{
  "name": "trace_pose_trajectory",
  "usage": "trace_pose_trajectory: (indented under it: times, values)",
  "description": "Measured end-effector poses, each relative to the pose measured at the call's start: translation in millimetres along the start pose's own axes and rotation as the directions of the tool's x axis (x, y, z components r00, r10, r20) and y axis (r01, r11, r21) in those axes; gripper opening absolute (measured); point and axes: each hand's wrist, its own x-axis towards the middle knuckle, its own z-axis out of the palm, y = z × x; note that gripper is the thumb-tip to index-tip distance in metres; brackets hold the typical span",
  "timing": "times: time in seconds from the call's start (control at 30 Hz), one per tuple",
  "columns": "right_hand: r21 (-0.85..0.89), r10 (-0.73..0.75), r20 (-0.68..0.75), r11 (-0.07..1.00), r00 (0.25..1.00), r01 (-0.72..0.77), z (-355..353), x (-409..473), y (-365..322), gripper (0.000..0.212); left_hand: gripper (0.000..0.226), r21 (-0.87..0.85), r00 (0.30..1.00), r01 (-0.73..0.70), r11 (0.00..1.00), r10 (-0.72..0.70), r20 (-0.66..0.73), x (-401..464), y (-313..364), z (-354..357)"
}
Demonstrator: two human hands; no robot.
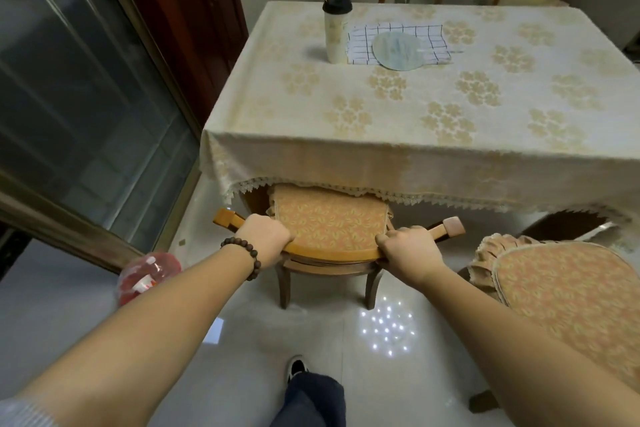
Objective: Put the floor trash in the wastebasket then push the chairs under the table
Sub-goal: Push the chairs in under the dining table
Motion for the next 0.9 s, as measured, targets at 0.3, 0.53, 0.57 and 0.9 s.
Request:
trace_pose_trajectory:
  times: [0.3, 0.53, 0.57, 0.9]
  values:
    - [0.03, 0.058, 0.033, 0.998, 0.998, -0.059, -15, 90, 5, 0.014, 0.023, 0.021, 0.997, -0.067, 0.997, 0.068, -0.023, 69, -88, 0]
    - [0.047, 0.056, 0.039, 0.997, 0.998, -0.058, -21, 132, 25, 0.009, 0.018, 0.006, 0.998, -0.07, 0.998, 0.07, -0.005, 102, -109, -4]
    - [0.051, 0.053, 0.039, 0.997, 0.998, -0.055, -21, 136, 29, 0.01, 0.019, 0.003, 0.997, -0.074, 0.997, 0.074, -0.01, 107, -111, -4]
    - [0.051, 0.056, 0.046, 0.997, 0.997, -0.058, -22, 177, 54, 0.009, 0.012, -0.044, 0.998, -0.037, 0.998, 0.034, -0.056, 150, -138, -7]
